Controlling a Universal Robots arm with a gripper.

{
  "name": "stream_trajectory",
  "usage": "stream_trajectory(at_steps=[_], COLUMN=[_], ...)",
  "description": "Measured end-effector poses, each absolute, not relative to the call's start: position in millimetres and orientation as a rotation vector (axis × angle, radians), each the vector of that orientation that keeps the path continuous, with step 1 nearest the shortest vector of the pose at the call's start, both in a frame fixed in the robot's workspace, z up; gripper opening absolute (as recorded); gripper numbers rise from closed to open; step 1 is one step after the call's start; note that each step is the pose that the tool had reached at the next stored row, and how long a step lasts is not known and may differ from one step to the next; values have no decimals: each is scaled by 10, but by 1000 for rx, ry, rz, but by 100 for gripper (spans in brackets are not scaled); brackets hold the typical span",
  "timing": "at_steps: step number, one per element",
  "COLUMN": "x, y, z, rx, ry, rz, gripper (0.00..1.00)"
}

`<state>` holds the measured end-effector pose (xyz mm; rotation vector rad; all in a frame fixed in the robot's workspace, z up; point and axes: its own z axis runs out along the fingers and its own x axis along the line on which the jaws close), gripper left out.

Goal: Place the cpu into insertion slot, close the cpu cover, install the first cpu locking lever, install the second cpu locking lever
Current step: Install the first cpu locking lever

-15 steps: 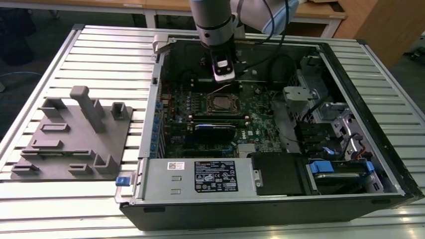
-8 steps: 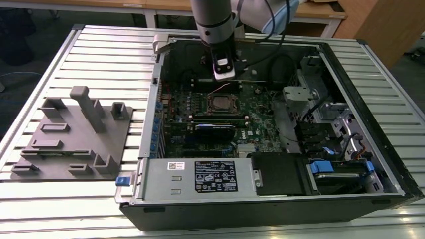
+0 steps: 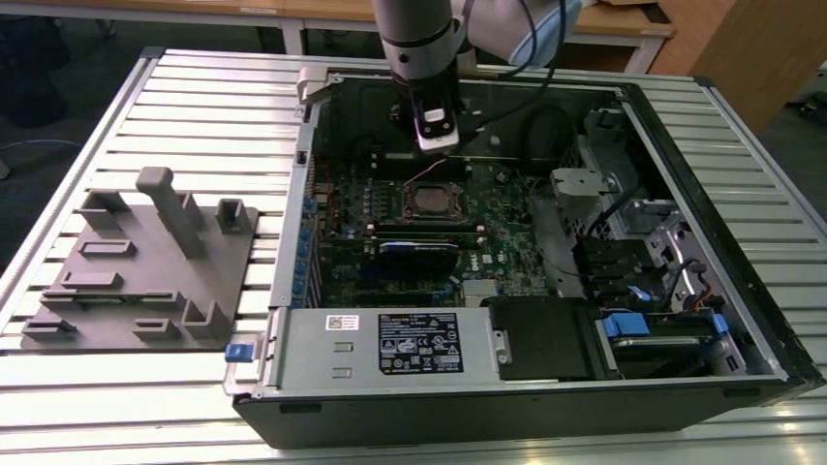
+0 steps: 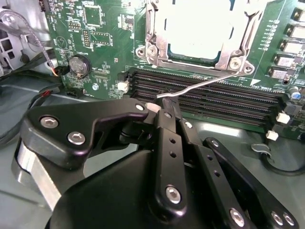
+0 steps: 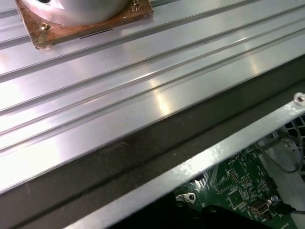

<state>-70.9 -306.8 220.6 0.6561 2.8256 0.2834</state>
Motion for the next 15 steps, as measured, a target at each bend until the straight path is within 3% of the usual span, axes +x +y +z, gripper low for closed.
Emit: stream_trajectory(at_steps=[15], x=[-706], y=[-3068], z=[2265], rx=[656], ry=[2826], rz=[283], gripper=[10])
